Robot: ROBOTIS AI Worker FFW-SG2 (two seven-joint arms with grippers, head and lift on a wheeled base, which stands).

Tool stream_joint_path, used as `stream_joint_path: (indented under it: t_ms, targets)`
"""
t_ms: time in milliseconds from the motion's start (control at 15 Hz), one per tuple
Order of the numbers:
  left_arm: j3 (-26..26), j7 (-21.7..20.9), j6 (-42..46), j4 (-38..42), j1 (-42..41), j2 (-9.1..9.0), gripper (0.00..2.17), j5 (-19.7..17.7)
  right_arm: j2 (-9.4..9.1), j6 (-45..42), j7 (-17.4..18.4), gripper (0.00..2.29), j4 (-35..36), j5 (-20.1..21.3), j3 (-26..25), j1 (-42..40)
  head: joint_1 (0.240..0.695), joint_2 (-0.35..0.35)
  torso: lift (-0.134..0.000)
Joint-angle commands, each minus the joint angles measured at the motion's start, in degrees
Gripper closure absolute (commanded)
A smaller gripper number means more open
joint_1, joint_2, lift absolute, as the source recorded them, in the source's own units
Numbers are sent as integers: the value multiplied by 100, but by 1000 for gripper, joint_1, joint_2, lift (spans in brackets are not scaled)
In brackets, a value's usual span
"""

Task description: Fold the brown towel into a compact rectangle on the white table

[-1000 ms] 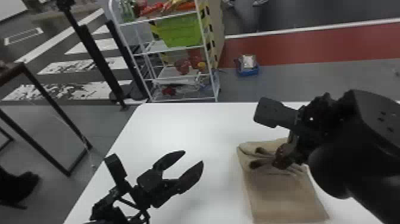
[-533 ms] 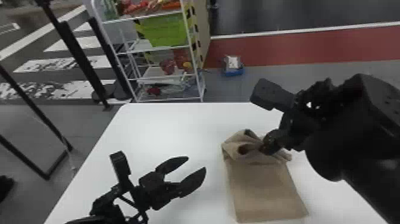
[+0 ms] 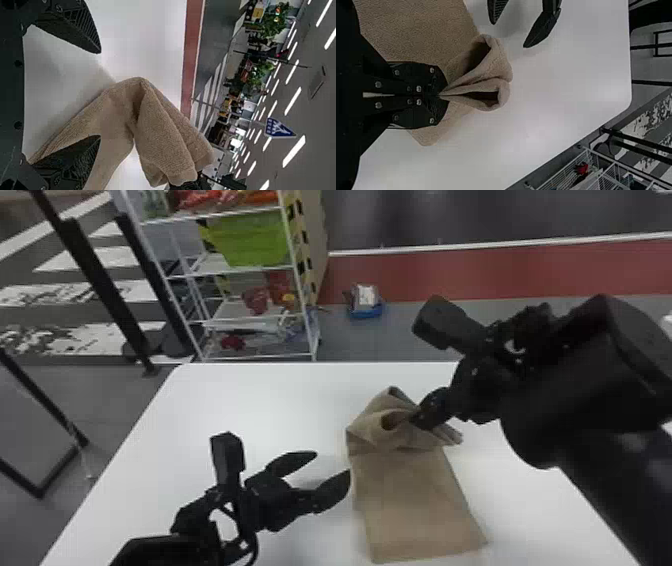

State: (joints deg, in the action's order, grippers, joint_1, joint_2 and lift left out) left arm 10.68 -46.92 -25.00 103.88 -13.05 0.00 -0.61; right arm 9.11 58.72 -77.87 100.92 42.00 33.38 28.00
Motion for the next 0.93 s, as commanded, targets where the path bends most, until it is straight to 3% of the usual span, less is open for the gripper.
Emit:
stream_joint_path:
  t_ms: [0, 267, 867]
  targets:
    - [-329, 350, 342, -78, 84, -15, 134, 245, -41, 12, -45, 1474, 51, -43, -77, 3, 695, 174, -124]
    - [-426, 578, 535, -368, 365, -15, 134, 526, -15, 83, -45, 1474, 227, -87, -86, -41, 695, 152, -124]
    - [-373, 657, 781, -746, 497, -15, 137, 1071, -6, 136, -45, 1474, 385, -166, -130, -5, 695, 162, -124]
